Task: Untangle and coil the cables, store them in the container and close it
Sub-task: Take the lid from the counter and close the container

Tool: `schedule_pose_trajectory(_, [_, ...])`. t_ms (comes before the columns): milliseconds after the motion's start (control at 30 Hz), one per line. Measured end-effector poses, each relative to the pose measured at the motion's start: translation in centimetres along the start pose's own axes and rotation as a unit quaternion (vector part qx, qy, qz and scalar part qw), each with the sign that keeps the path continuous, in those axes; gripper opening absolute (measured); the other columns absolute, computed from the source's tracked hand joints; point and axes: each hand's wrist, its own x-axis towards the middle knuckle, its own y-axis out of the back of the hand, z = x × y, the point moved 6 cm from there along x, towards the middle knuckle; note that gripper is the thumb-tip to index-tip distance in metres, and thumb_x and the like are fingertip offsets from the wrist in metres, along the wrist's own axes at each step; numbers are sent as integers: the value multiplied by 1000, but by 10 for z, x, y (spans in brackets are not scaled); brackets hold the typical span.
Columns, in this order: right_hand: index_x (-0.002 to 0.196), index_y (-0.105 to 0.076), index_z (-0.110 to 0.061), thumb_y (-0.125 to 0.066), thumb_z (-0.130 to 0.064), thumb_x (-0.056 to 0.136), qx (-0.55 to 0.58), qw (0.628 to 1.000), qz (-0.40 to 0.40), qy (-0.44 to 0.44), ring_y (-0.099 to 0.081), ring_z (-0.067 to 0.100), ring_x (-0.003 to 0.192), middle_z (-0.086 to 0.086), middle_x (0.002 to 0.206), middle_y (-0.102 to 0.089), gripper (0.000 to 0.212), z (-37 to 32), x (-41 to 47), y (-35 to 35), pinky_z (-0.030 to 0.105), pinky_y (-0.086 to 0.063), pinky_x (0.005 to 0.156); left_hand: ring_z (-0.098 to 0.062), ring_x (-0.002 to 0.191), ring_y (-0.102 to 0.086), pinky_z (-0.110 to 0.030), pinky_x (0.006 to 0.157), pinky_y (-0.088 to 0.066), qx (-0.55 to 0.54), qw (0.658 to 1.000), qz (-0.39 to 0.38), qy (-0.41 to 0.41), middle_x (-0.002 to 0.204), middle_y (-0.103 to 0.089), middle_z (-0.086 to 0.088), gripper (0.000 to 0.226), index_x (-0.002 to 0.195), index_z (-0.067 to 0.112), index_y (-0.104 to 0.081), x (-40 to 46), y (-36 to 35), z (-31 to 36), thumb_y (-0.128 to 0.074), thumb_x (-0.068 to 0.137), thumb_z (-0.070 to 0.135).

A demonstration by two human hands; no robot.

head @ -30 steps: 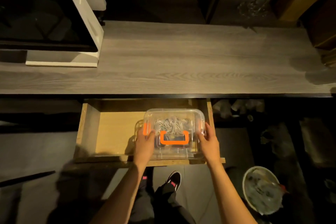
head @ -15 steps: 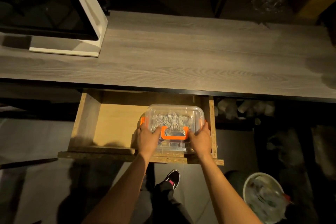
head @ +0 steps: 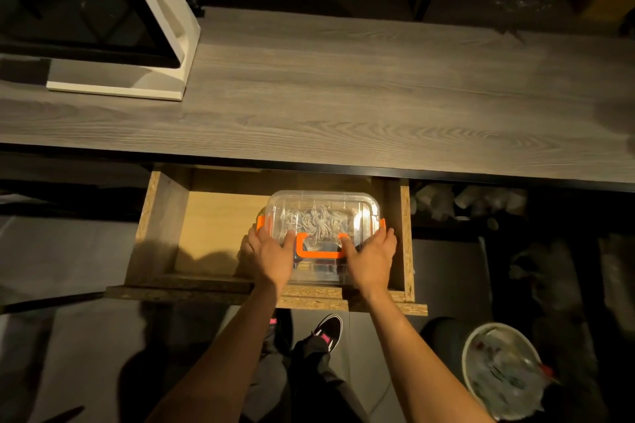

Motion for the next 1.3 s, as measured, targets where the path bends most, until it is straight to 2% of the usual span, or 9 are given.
schedule_pose_trajectory(67, [154, -21, -3, -60, -63, 87, -22, 1000, 0, 5, -15, 33, 152, 19, 162, -23, 98, -2, 7, 2, 42, -19, 122, -34, 150, -13, -53, 121, -19, -13, 1000, -17, 8, 164, -14, -12, 89, 156, 8, -19, 7, -3, 4, -44, 94, 66])
schedule_pose_trajectory(300, [156, -15, -13, -76, -61, 75, 45, 994, -69, -71, -29, 39, 144, 21, 158, -28, 112, 7, 32, -8, 54, -36, 113, -39, 138, -38, -56, 109, -41, -84, 995, -44, 44, 155, -34, -16, 108, 154, 13, -18, 34, -9, -1, -68, 77, 69])
schedule_pose_trajectory(433, [157, -11, -8, -81, -60, 70, 75, 991, -65, -91, -32, 40, 142, 23, 156, -27, 123, 12, 34, -6, 50, -36, 111, -39, 136, -42, -55, 105, -45, -69, 996, -37, 49, 153, -35, -16, 111, 154, 12, -20, 31, -10, -4, -70, 74, 71])
schedule_pose_trajectory(567, [149, -29, -4, -83, -64, 63, 73, 992, -40, -94, -40, 36, 135, 19, 147, -41, 118, 16, 31, -4, 48, -43, 106, -30, 102, -59, -39, 81, -53, -59, 996, 28, 57, 121, -56, -12, 99, 135, 5, -40, 20, 4, -1, -73, 69, 72])
schedule_pose_trajectory(733, [131, -41, -9, -91, -51, 60, 99, 991, 24, -89, -55, 28, 117, 11, 129, -51, 96, 12, 25, 3, 42, -54, 92, -20, 85, -55, -30, 72, -44, -150, 983, 102, 6, 107, -66, -15, 78, 124, -1, -49, 6, 6, 8, -88, 70, 39])
schedule_pose_trajectory(900, [138, -38, -14, -85, -46, 72, 112, 990, 18, -79, -65, 25, 112, 5, 126, -63, 87, 9, 15, -1, 39, -56, 86, -32, 110, -64, -37, 91, -54, -166, 981, 97, -38, 121, -65, -16, 81, 137, 5, -49, 10, -1, 8, -86, 72, 34])
schedule_pose_trajectory(1133, [152, -32, -16, -70, -51, 86, 45, 996, 55, -45, -65, 24, 114, 3, 131, -63, 84, 10, -6, -3, 41, -58, 89, -31, 113, -61, -32, 85, -50, -81, 991, 75, -80, 130, -59, -15, 77, 146, 8, -41, 6, 0, 9, -76, 84, 39])
schedule_pose_trajectory(1233, [157, -19, -12, -63, -51, 91, 14, 999, 30, -32, -50, 27, 135, 9, 153, -44, 89, 6, -9, -1, 43, -50, 103, -35, 119, -58, -31, 84, -48, -64, 992, 65, -83, 143, -50, -17, 73, 155, 9, -26, -1, 3, 6, -60, 97, 38])
schedule_pose_trajectory(1300, [158, -13, -8, -53, -51, 97, -14, 999, 34, 9, -29, 27, 148, 12, 162, -27, 85, -3, -22, -1, 43, -35, 118, -36, 131, -49, -36, 96, -46, -74, 993, 47, -85, 153, -39, -18, 74, 158, 10, -17, -6, 1, 2, -54, 100, 37])
